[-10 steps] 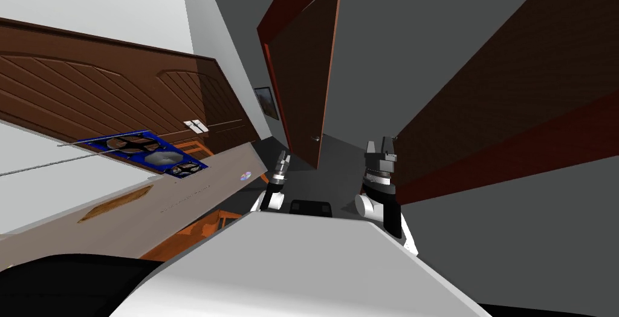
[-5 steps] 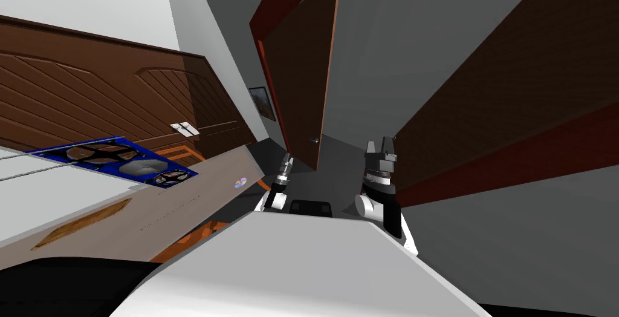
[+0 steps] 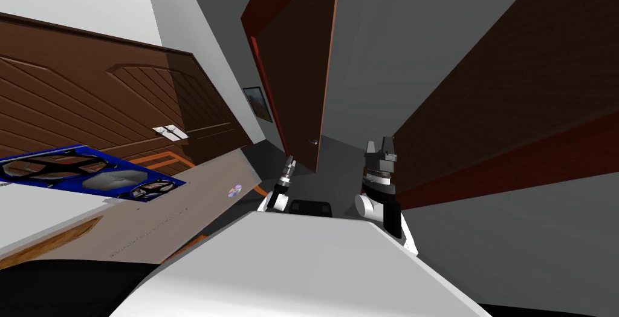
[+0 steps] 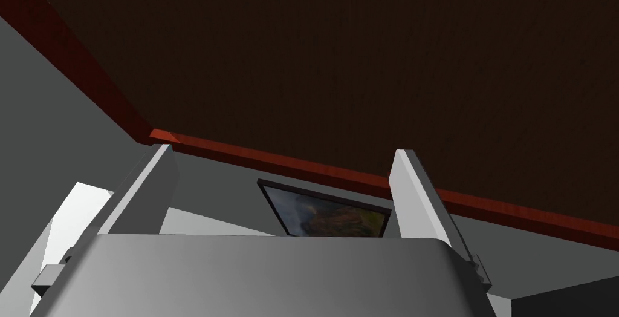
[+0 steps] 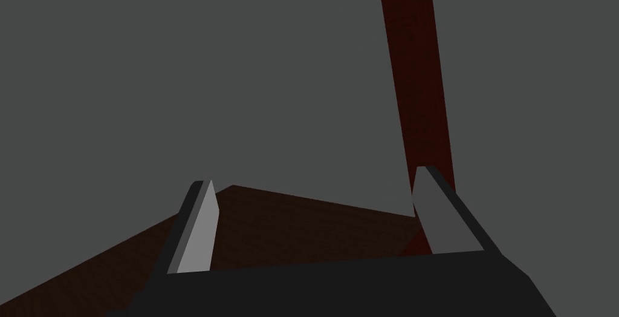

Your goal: Push the door open

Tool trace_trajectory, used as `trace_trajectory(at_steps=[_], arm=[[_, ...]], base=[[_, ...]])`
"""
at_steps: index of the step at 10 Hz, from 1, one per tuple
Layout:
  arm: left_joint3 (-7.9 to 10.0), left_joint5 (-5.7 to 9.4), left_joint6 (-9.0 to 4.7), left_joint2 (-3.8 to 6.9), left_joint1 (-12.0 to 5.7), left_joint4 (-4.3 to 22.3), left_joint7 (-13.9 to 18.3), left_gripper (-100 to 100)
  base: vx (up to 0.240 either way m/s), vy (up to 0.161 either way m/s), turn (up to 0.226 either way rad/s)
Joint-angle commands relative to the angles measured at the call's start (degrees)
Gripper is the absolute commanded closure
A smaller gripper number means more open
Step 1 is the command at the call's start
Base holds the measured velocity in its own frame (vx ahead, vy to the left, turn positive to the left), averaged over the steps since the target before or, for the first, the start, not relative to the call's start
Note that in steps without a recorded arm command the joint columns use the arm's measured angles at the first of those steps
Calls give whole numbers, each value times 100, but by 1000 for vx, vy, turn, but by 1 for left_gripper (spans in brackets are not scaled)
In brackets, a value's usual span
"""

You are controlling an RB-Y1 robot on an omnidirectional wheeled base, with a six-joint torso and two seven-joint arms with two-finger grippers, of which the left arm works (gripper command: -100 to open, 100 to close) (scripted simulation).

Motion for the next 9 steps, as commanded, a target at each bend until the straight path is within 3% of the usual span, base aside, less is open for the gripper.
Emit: trace_trajectory(at_steps=[1, 3, 9], arm=[[-35, 12, -64, 4, -136, 286, 3, -100], [-66, 15, -92, 8, -188, 443, 1, -100], [-245, 35, -253, 6, -488, 1274, -6, -100]], base=[[88, 39, -74], [72, 43, -56], [83, 45, -73]])
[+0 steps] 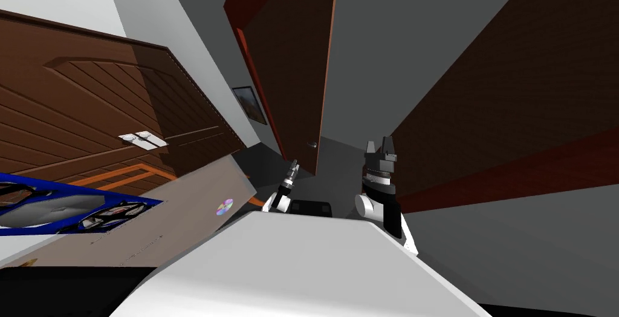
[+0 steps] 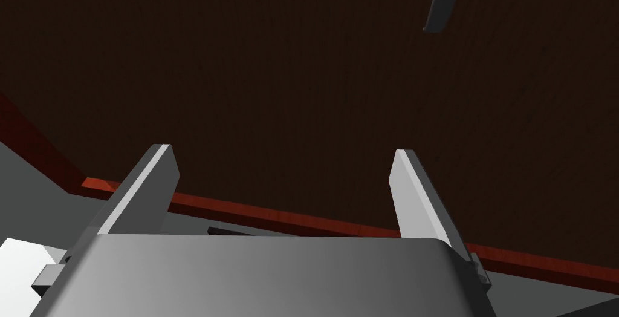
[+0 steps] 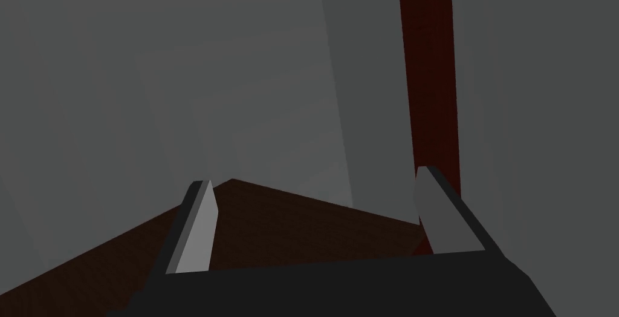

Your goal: Push the door open

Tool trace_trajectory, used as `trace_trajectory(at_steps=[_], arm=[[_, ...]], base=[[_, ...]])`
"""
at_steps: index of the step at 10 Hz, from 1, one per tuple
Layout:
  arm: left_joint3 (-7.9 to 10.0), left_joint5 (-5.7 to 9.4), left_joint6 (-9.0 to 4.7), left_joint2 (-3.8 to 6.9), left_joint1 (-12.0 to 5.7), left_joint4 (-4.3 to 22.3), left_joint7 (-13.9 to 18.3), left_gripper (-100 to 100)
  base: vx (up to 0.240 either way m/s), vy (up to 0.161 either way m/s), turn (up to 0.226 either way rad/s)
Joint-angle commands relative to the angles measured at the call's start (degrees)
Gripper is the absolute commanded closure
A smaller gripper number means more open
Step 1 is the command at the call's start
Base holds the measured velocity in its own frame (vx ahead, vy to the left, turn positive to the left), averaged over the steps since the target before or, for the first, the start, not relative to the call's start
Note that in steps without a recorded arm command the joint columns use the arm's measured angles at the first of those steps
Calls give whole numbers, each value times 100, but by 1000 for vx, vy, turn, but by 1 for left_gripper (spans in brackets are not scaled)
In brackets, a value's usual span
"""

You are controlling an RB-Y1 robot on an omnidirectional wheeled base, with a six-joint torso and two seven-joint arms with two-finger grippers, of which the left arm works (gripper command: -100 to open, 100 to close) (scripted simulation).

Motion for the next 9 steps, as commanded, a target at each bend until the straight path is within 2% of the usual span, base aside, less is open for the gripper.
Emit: trace_trajectory(at_steps=[1, 9], arm=[[-45, 3, -37, -20, -106, 238, -11, -100], [-258, 26, -228, -55, -463, 1225, -20, -100]], base=[[82, 56, -65], [85, 52, -70]])
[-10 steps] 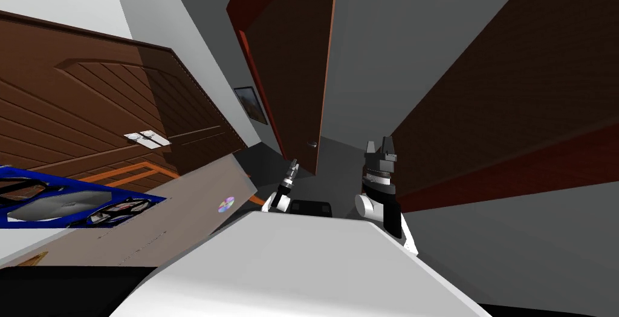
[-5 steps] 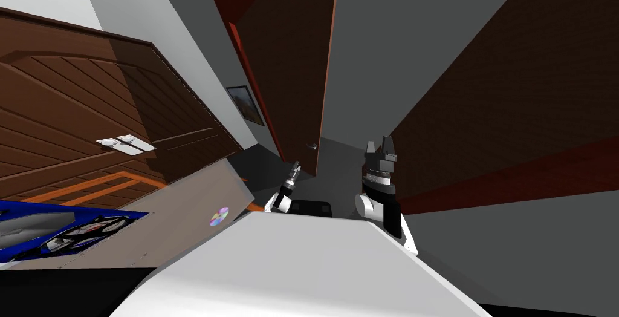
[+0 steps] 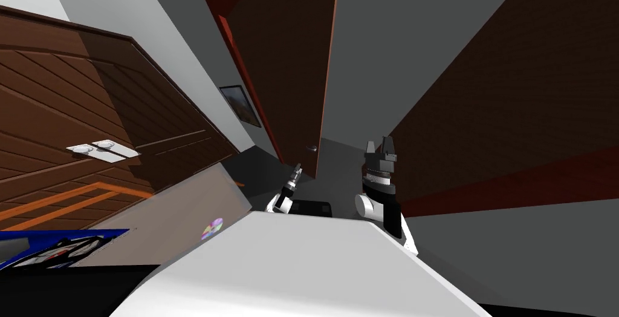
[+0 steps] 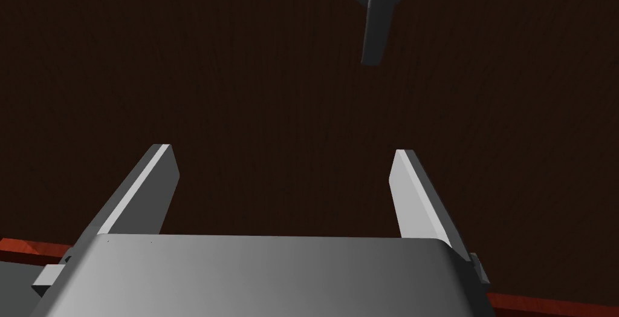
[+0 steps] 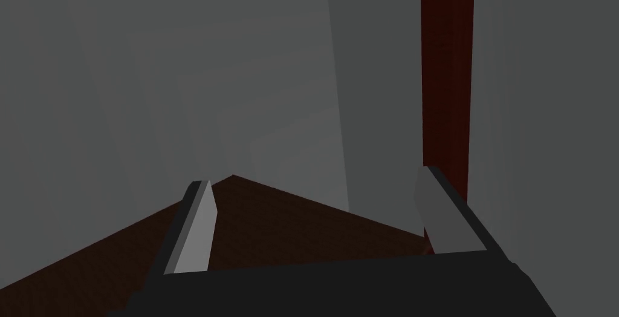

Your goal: Push the door open

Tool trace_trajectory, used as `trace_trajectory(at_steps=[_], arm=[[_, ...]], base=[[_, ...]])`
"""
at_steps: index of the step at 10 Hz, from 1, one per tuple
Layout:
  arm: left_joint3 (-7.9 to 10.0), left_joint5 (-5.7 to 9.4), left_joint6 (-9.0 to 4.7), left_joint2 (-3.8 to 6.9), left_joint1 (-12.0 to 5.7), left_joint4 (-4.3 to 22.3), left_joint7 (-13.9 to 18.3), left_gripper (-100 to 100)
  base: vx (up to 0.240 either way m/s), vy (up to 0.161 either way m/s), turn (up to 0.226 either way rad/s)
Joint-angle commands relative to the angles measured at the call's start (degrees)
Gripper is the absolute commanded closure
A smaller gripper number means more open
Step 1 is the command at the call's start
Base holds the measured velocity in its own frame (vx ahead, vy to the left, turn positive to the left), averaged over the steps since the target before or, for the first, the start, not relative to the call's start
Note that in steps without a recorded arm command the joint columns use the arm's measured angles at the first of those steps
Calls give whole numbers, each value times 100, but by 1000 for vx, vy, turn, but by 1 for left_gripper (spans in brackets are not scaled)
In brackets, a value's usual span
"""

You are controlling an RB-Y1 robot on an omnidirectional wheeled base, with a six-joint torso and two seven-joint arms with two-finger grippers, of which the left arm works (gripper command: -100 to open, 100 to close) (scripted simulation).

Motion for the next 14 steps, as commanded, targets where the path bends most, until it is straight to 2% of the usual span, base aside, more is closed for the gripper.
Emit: trace_trajectory(at_steps=[1, 2, 8, 10, 11, 14], arm=[[-42, 2, -32, -13, -56, 169, -5, -100], [-86, 7, -72, -27, -130, 372, -7, -100], [-269, 27, -236, -103, -435, 1217, -14, -100], [-306, 31, -269, -126, -497, 1389, -16, -100], [-286, 32, -253, -121, -495, 1345, -15, -100], [-233, 49, -281, -108, -552, 1447, -36, -100]], base=[[77, 54, -65], [104, 81, -108], [131, 81, -81], [95, 64, -43], [50, 26, -14], [157, -64, -28]])
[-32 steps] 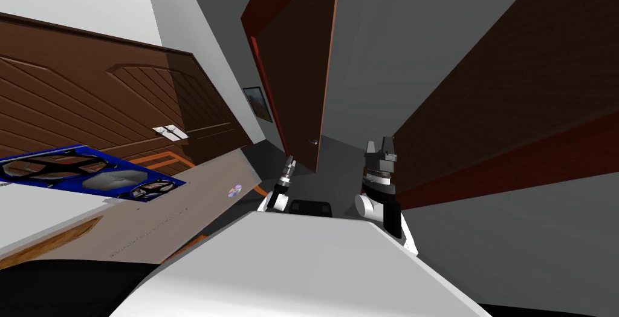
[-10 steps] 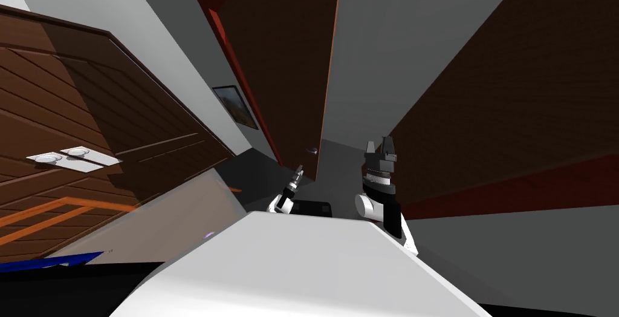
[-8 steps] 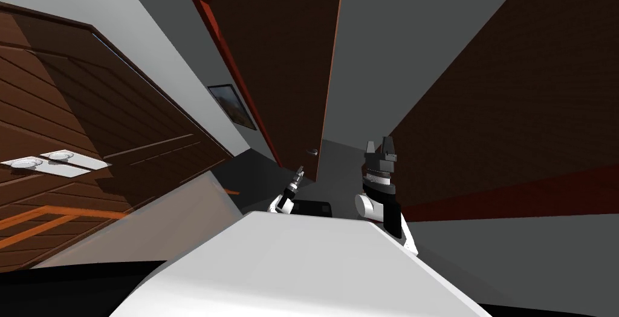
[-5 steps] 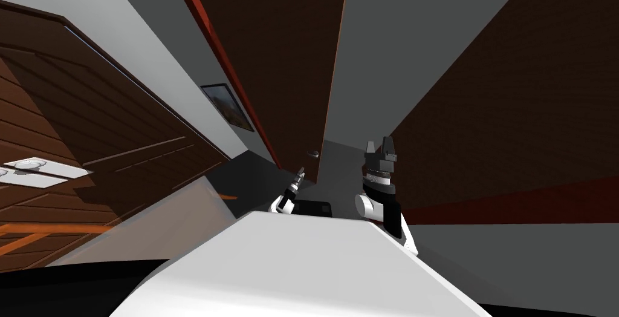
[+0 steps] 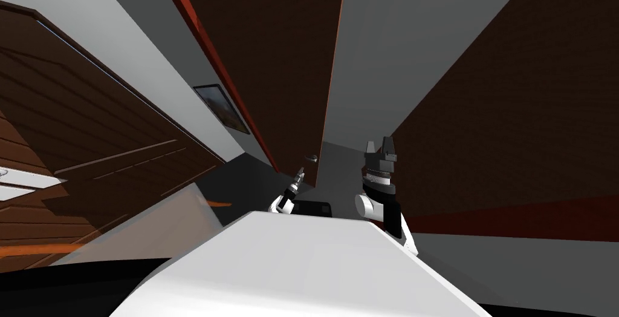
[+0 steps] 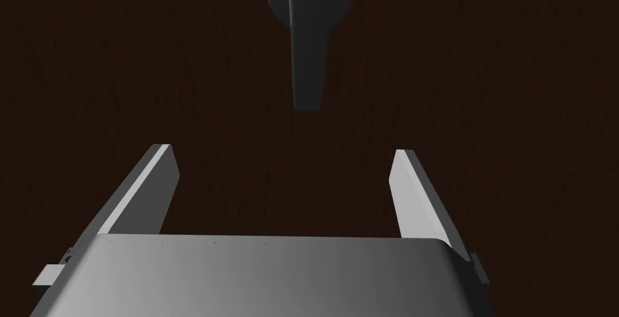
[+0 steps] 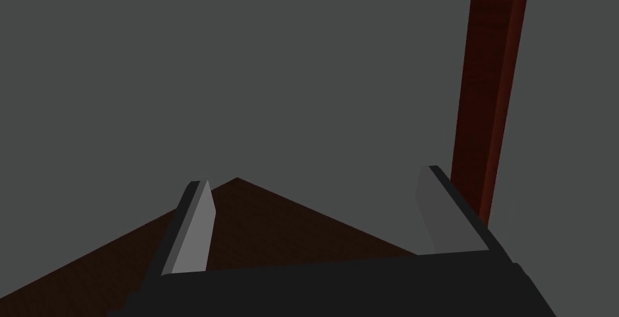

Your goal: Push the door open

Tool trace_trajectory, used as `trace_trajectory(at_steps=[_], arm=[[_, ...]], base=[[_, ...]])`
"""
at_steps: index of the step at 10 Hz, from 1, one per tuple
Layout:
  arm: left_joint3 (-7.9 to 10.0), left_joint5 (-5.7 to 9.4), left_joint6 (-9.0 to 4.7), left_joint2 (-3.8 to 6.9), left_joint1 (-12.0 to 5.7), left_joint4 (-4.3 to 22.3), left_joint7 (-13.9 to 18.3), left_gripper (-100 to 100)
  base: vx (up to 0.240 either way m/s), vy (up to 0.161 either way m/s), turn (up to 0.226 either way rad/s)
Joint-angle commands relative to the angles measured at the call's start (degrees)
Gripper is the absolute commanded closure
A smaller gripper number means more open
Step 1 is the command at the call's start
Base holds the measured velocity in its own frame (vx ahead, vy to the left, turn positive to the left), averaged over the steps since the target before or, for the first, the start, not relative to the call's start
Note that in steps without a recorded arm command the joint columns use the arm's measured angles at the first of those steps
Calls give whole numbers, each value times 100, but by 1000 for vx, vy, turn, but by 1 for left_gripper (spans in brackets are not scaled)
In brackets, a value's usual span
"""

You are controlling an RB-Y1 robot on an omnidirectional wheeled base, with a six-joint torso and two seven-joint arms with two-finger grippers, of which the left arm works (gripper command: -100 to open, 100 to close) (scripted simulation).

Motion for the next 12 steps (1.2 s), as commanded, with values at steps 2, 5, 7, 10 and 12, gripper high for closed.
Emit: trace_trajectory(at_steps=[2, 5, 7, 10, 12], arm=[[50, 15, -30, -16, -46, 88, -20, -100], [107, 33, -49, -78, -99, 179, -44, -100], [140, 43, -60, -136, -129, 231, -57, -100], [128, 39, -53, -114, -117, 208, -50, 100], [128, 39, -53, -114, -117, 208, -50, 100]], base=[[188, -91, -33], [219, -69, -31], [169, -75, -27], [12, -5, -1], [-18, 8, -2]])
